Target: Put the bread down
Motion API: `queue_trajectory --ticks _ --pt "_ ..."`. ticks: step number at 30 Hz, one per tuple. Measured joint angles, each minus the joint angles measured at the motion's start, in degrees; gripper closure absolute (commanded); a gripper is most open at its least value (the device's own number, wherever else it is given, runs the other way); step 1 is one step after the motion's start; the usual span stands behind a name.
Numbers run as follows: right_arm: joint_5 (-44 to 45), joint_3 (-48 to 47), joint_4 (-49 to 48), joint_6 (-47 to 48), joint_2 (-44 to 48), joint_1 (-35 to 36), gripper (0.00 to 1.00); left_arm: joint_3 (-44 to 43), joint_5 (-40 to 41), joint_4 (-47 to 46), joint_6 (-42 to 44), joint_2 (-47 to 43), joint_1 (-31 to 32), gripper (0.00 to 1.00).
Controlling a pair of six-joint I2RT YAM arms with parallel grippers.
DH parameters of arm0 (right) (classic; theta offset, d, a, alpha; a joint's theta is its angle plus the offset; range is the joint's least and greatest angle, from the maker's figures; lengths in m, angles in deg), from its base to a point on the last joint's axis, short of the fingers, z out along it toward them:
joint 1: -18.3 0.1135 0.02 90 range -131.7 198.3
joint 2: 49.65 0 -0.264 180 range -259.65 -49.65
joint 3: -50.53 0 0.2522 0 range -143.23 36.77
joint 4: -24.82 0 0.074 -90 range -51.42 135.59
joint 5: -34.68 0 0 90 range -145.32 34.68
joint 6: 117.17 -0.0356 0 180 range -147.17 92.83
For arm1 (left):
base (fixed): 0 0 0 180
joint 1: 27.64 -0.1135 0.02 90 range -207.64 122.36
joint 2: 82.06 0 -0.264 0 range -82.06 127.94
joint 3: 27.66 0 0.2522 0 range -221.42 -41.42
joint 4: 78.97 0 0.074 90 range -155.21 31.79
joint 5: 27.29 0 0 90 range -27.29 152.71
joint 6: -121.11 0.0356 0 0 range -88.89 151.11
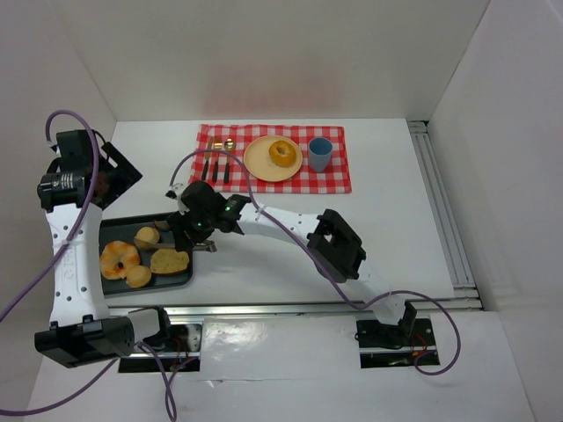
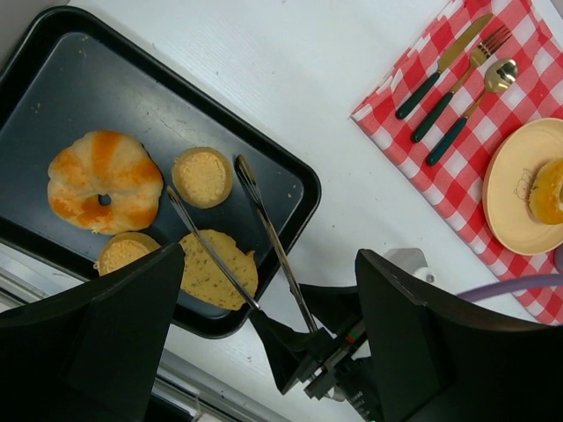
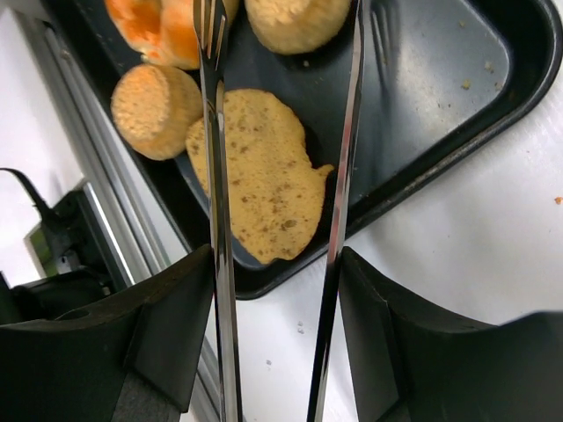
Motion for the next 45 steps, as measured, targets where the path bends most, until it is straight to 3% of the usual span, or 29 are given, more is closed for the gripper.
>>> queue_trajectory --ticks 9,12,15,20,24,30,37,45 --pt "1.57 -4.04 3.48 0.07 -4.42 0.0 0.34 0.85 0.07 -0.33 0.02 -0.11 0.0 0.08" --pt "1.99 -4.68 3.96 0.42 -5.14 0.0 0.49 0.85 0.07 -0.44 0.09 -0.11 0.0 0.08" --pt "2.58 -4.68 4.26 0.55 -5.11 0.0 0.57 0.85 0.07 -0.46 0.09 -0.33 0.0 0.08" --pt "3.52 -4.15 4.44 0.55 -4.33 0.0 0.58 0.85 0.07 -0.46 0.11 -1.11 0.0 0.08" --pt "5.53 -2.62 4.81 1.03 -0.79 0.0 0.58 0.85 0.07 -0.46 0.11 -1.51 0.0 0.08" --pt "8.46 5.84 4.35 2.27 13.25 -1.38 0.58 0.85 0.07 -0.46 0.09 -1.6 0.0 0.08" --pt "10.84 18.12 1.14 2.21 27.93 -13.35 0.58 0.85 0.0 -0.46 0.02 -1.79 0.0 0.08" --pt "16.13 21.35 0.09 1.95 24.72 -27.96 0.57 0.85 0.0 -0.46 0.02 -2.08 0.0 0.08"
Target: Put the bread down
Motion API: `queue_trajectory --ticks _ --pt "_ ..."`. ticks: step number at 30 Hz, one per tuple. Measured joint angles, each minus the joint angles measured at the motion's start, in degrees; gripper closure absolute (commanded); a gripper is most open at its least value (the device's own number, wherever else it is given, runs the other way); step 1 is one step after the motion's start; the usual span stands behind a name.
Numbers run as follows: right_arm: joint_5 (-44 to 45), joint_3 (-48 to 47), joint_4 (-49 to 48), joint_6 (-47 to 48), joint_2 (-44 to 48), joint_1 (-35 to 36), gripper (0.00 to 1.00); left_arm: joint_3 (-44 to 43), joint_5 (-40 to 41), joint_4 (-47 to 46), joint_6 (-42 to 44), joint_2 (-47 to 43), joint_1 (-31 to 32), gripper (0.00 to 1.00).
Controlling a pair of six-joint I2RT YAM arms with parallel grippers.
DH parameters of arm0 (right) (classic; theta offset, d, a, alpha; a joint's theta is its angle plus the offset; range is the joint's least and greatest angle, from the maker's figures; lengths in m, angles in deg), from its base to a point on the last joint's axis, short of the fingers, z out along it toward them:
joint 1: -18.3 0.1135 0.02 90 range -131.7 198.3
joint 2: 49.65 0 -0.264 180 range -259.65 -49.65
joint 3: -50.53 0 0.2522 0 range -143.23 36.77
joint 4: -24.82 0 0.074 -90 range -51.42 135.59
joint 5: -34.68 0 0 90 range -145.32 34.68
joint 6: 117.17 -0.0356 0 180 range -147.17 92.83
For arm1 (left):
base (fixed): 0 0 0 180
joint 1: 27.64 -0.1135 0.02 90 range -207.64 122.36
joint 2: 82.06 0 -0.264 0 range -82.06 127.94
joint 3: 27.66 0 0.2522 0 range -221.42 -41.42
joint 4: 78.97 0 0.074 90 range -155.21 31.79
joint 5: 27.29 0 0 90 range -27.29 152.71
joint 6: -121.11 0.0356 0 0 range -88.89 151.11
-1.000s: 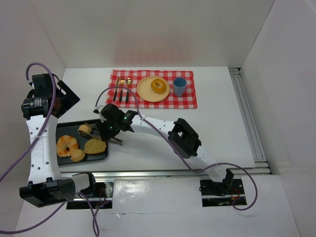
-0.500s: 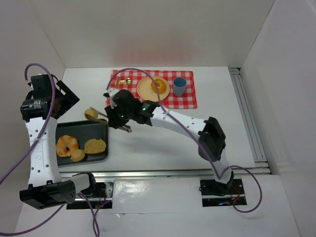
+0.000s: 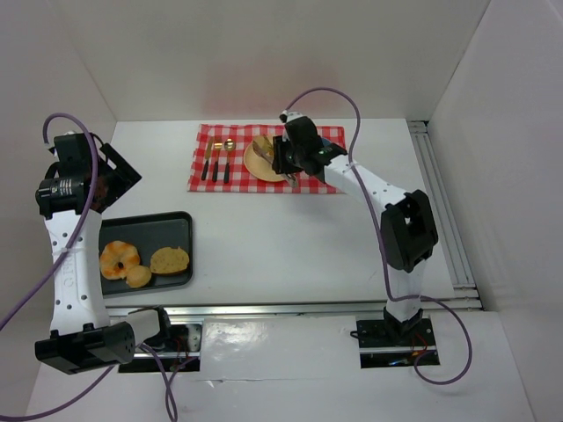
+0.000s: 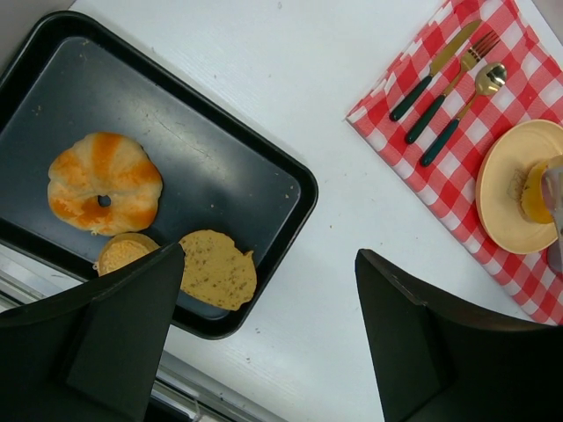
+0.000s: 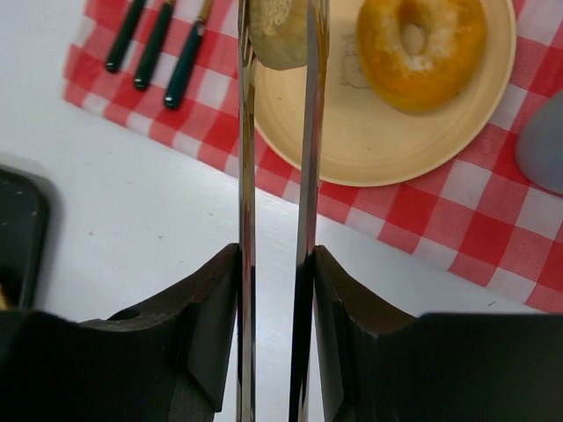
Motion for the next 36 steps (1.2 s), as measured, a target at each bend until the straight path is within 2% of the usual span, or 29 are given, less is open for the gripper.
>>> queue_trajectory --ticks 9,11,14,16,22,26,30,33,36 --pt "-2.95 -0.37 -0.07 0.07 -5.7 -1.9 0.56 0.0 -0.2 -0.04 -0.02 0.0 0.0 0.08" --pt "-3.41 -0.7 -0.22 0.07 -6.82 -1.9 0.54 0.0 -0.26 -0.07 -0.02 0.0 0.0 0.08" --pt "-3.78 -0.83 -0.15 -0.2 -7.98 -1.92 0.39 0.0 -0.35 -0.13 0.0 0.0 0.0 0.08" --pt "-4.17 -0.85 -0.17 -0.26 -8.2 -1.92 0.33 0.0 -0.37 -0.2 0.0 0.0 0.0 0.08" --pt "-3.23 -0.9 -0.07 -0.2 -6.49 -1.81 0.32 0.0 -0.44 -0.33 0.0 -0.07 0.0 0.08" --pt "-2.23 -0.7 -0.02 -0.15 -1.62 -1.66 0.32 0.0 -0.55 -0.44 0.0 -0.46 0.0 0.08" --pt "-1.29 2.78 -0.66 -0.13 7.8 -1.05 0.32 0.0 -1.14 -0.57 0.0 -0.63 0.0 0.08" --pt "-1.2 10.62 -2.64 -0.13 16.9 0.61 0.32 0.0 -1.7 -0.76 -0.02 -0.68 0.0 0.08" --pt "-1.88 22.95 -5.81 -0.33 25.29 3.65 0.32 0.04 -1.99 -0.92 -0.02 -0.92 0.0 0.08"
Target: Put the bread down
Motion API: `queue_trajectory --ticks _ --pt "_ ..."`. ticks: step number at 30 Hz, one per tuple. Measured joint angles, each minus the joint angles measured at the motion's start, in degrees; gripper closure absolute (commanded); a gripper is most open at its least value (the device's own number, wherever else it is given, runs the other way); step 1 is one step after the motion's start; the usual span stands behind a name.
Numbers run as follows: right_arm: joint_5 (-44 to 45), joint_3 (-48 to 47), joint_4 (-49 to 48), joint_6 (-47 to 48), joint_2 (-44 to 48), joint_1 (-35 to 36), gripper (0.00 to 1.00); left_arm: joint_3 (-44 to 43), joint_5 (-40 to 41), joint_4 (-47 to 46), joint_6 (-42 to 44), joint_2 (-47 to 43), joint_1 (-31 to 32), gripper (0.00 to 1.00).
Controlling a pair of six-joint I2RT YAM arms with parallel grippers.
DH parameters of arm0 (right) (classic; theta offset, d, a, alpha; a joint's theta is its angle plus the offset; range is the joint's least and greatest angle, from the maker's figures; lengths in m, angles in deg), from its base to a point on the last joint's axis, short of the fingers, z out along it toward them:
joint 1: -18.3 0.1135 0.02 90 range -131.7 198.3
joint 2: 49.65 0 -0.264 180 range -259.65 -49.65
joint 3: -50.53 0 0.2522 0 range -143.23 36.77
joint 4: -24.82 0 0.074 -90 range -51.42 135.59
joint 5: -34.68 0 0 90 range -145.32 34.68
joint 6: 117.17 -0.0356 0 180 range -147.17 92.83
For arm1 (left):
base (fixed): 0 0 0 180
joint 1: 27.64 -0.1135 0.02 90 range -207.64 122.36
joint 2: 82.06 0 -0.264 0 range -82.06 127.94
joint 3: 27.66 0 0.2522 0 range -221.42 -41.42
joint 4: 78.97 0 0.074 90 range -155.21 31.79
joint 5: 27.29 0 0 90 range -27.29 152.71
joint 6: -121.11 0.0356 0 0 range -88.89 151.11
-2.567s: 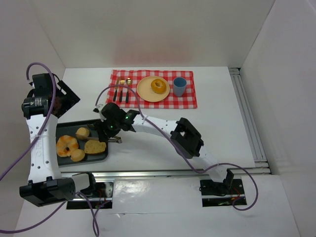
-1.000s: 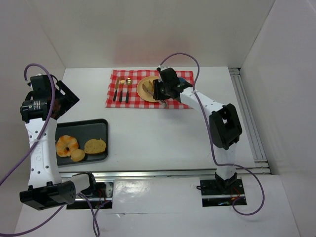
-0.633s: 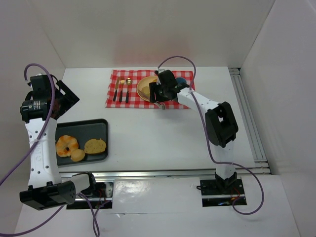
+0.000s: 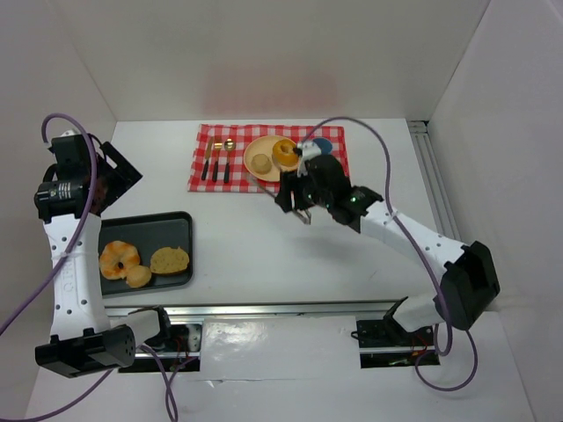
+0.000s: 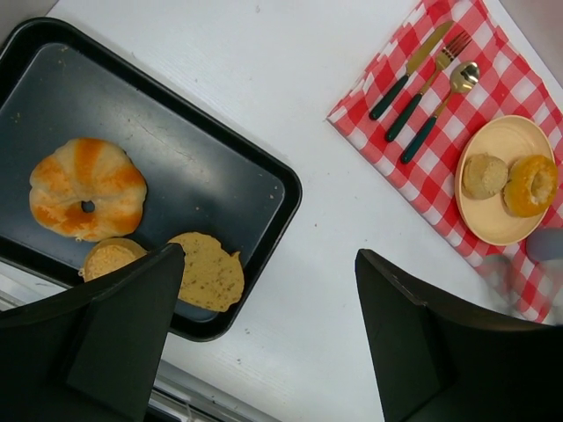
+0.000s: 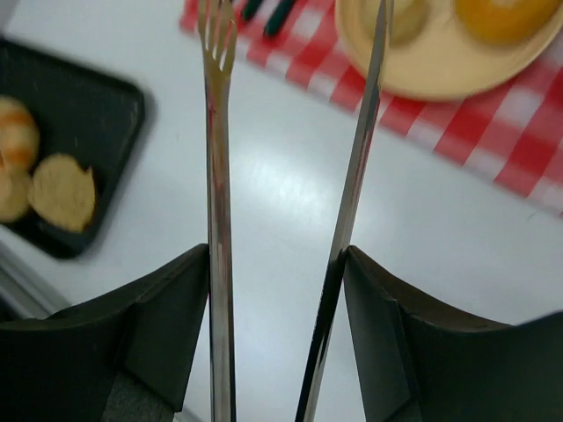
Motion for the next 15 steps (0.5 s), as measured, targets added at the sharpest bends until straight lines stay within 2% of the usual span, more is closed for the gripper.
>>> queue_trajectory --ticks 3,8,10,11,12,15 --pt "-1.57 11.89 -1.68 -0.61 3.41 3.13 0.32 0.5 -0.44 -0.42 -0.04 -0.35 0.0 0.08" --pt "-2.16 22.69 -2.56 -2.23 2.19 7.13 0.29 1.44 -1.4 -0.66 -0.13 -0.61 0.0 0.08" --pt "-1.46 23.43 -2.95 -2.8 2.05 8.2 0.18 2.01 -1.62 -0.94 -0.13 -0.83 0.0 0.08" --pt "-0.92 23.39 -3.52 -3.13 1.92 8.72 0.07 2.29 -1.81 -1.03 -0.11 -0.96 0.0 0.08" --pt "0.0 23.17 -4.17 -3.5 1.73 9.16 0.0 2.64 -1.86 -1.16 -0.11 -1.11 0.0 0.08" --pt "3.8 21.18 -3.67 -3.98 0.68 9.94 0.0 2.84 -2.1 -1.22 -0.11 -1.2 0.0 0.08"
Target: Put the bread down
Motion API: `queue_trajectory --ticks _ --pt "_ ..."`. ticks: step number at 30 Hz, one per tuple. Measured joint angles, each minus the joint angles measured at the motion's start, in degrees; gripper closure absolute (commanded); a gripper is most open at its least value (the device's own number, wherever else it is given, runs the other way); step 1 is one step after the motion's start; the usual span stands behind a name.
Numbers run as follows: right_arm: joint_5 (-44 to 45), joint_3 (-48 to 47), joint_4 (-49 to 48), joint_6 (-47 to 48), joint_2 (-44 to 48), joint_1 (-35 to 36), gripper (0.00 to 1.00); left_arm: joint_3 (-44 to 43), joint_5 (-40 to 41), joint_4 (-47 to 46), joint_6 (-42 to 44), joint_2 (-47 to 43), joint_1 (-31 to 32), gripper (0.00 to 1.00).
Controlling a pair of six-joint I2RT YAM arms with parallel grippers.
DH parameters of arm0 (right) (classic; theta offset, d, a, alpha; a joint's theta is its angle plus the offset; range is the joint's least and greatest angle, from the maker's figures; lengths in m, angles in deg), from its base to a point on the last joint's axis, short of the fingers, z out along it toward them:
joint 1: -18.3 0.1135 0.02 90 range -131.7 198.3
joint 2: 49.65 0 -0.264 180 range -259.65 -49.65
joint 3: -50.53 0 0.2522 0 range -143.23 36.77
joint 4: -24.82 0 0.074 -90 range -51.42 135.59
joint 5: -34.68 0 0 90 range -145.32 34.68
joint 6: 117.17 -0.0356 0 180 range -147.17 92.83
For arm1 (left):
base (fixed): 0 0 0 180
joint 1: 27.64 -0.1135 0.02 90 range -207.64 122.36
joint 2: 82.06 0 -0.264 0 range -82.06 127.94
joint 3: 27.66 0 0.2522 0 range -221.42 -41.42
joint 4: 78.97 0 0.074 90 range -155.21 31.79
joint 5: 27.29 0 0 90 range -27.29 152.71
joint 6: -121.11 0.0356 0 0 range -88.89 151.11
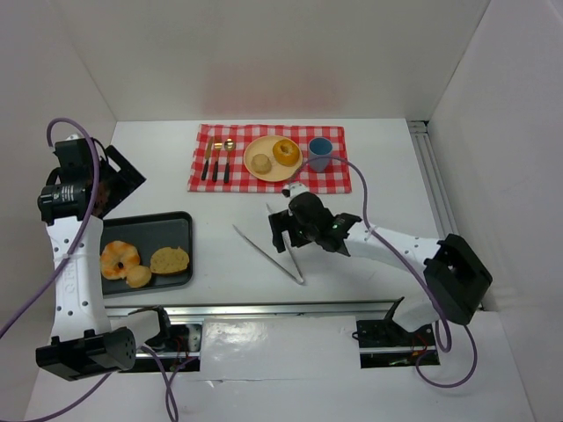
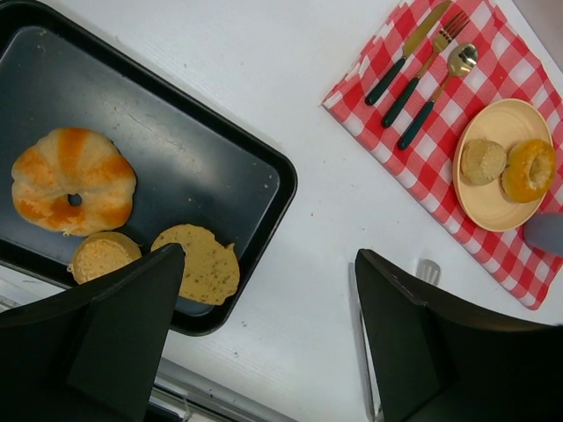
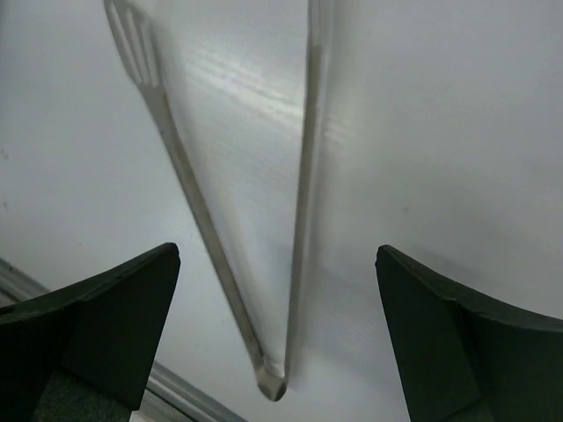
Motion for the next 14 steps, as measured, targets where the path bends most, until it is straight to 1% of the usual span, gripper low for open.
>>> queue_trajectory --ticks 4,8,11,14 --pt "9.49 -5.31 3.72 -1.18 -0.26 0.5 0.0 0.0 -0.42 0.0 0.0 0.0 0.0 0.08" --pt "19.06 -9.9 8.31 -2.82 1.7 0.31 0.0 0.02 -1.31 -0.17 0.09 0.0 0.0 0.08" --pt "24.72 -11.34 11.93 -4.59 4.15 -1.2 0.0 0.74 -2.69 -1.01 0.39 -0.15 0.0 0.08" --pt "28.37 -11.13 14.99 -6.1 6.36 -4.37 0.0 2.27 -3.98 -2.03 1.25 -0.33 0.02 0.08"
